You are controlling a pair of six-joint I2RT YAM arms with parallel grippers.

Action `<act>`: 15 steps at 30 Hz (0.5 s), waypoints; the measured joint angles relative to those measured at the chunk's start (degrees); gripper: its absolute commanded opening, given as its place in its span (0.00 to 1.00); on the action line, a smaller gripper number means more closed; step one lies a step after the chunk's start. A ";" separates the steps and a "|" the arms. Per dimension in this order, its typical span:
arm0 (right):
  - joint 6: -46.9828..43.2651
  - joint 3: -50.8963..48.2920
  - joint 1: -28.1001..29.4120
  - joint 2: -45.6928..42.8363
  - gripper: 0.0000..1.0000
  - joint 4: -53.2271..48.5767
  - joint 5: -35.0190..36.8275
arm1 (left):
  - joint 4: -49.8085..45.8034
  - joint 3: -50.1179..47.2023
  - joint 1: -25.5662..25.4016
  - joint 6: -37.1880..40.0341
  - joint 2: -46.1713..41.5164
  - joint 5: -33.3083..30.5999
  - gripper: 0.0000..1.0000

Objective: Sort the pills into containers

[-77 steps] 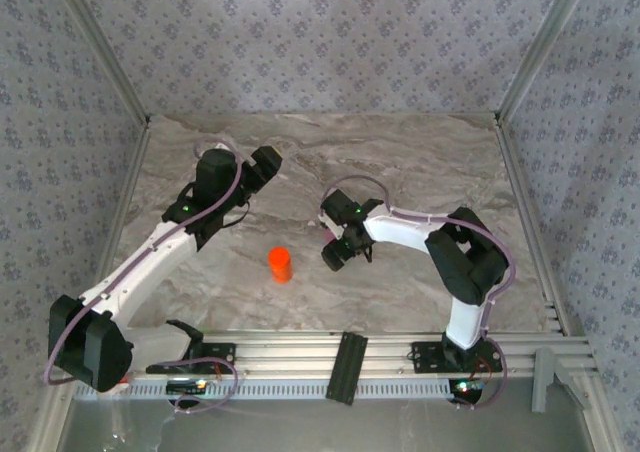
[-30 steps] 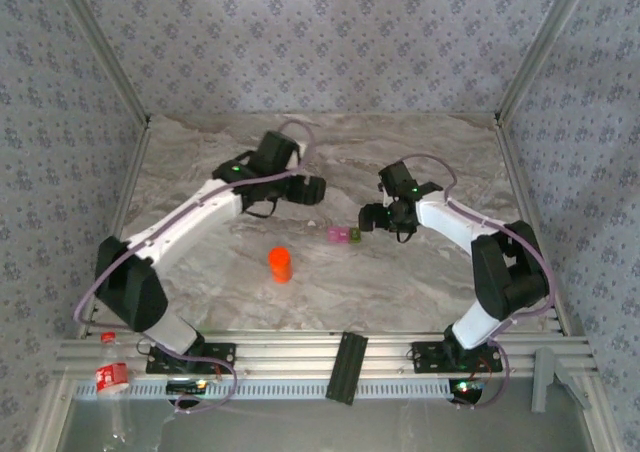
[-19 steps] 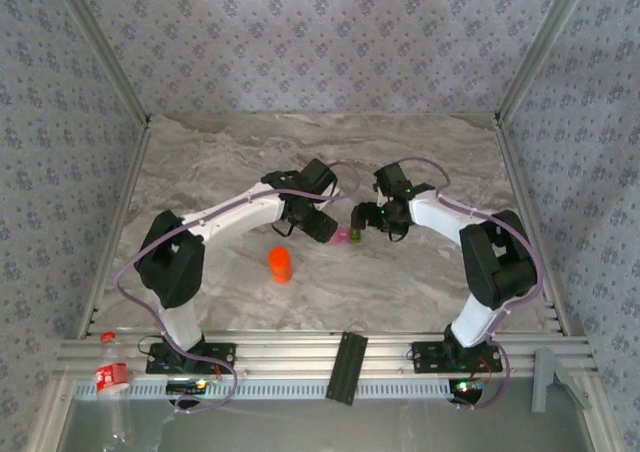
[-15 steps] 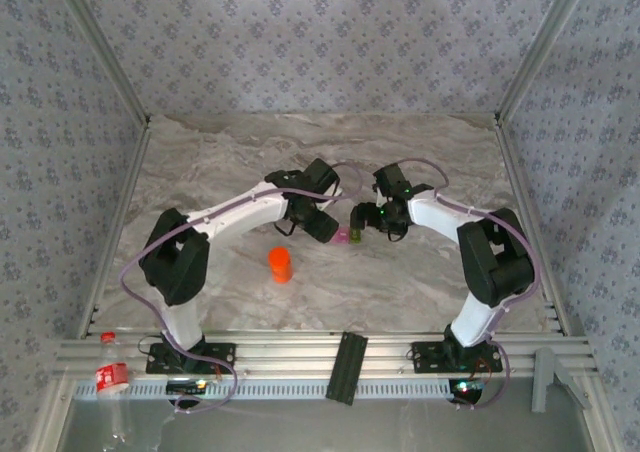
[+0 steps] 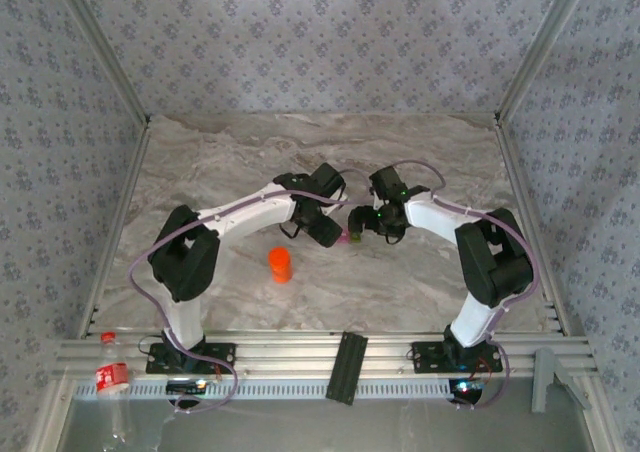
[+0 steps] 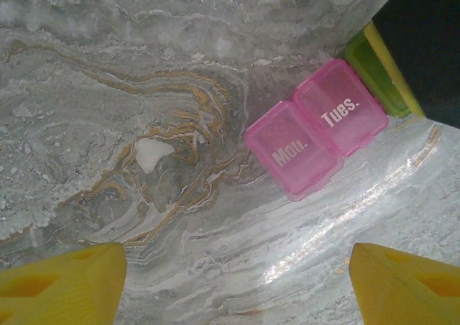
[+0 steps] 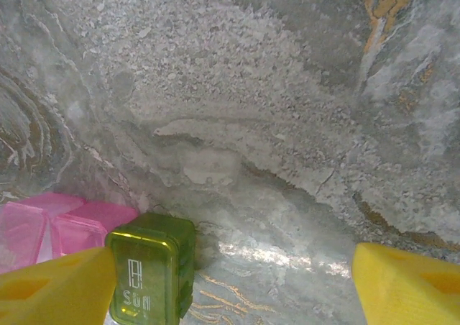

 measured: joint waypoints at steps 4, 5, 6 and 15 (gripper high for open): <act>-0.22 0.00 0.83 0.00 0.86 -1.49 2.01 | 0.17 0.04 -0.02 0.00 0.76 -0.02 0.81; -0.24 0.00 0.98 0.00 0.86 -1.88 2.54 | 0.28 0.07 -0.02 0.00 1.09 -0.02 0.81; -0.26 0.00 1.11 0.02 0.86 -2.16 3.02 | 0.33 0.15 -0.02 0.00 1.46 -0.02 0.81; -0.42 0.17 1.22 0.35 0.86 -2.21 3.37 | 0.90 0.42 -0.02 -0.02 3.58 -0.24 0.81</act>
